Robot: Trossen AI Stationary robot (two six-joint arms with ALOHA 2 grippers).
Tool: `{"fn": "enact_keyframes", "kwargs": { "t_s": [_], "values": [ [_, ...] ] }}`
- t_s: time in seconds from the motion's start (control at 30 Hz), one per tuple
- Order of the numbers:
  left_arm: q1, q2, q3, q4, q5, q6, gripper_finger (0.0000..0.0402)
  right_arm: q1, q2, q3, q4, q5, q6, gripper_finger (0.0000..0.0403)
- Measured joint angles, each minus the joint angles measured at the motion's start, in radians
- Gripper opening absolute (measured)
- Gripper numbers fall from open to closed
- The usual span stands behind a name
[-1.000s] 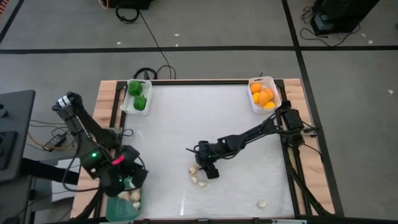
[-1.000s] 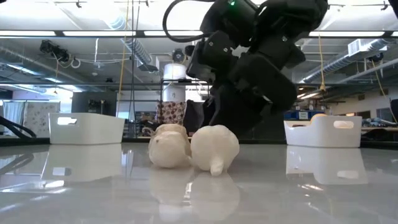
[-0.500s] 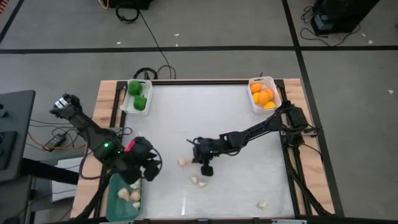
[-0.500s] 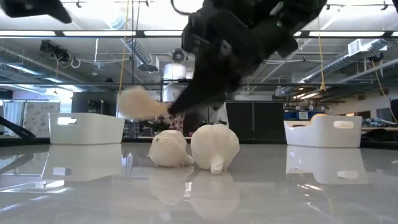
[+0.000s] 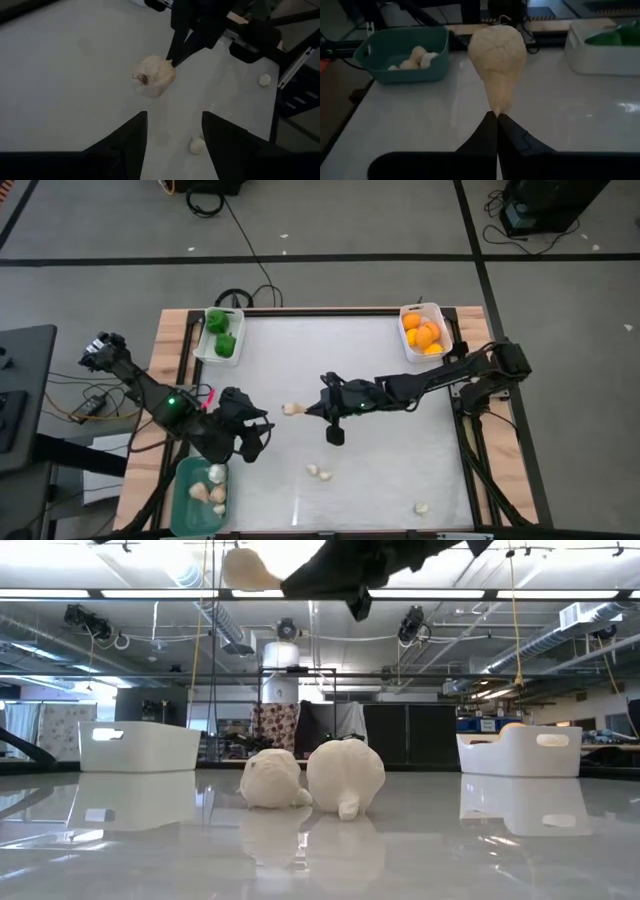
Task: Sort produce into baskets
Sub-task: Put the white garlic into the green bin
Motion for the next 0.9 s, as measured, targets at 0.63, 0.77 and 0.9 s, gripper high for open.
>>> {"fn": "enact_keyframes", "kwargs": {
  "t_s": [0.63,0.77,0.9],
  "values": [
    [0.177,0.008,0.0,0.274,0.176,0.307,0.0366,0.003,-0.058,0.0,0.065,-0.161,-0.001,0.0007],
    [0.179,0.008,-0.001,0.292,0.22,0.253,0.0368,0.003,-0.058,0.0,0.109,-0.179,0.023,0.0007],
    [0.179,0.008,-0.001,0.274,0.206,0.239,0.0339,0.0,-0.058,0.0,0.152,-0.183,0.024,0.0007]
  ]
}}
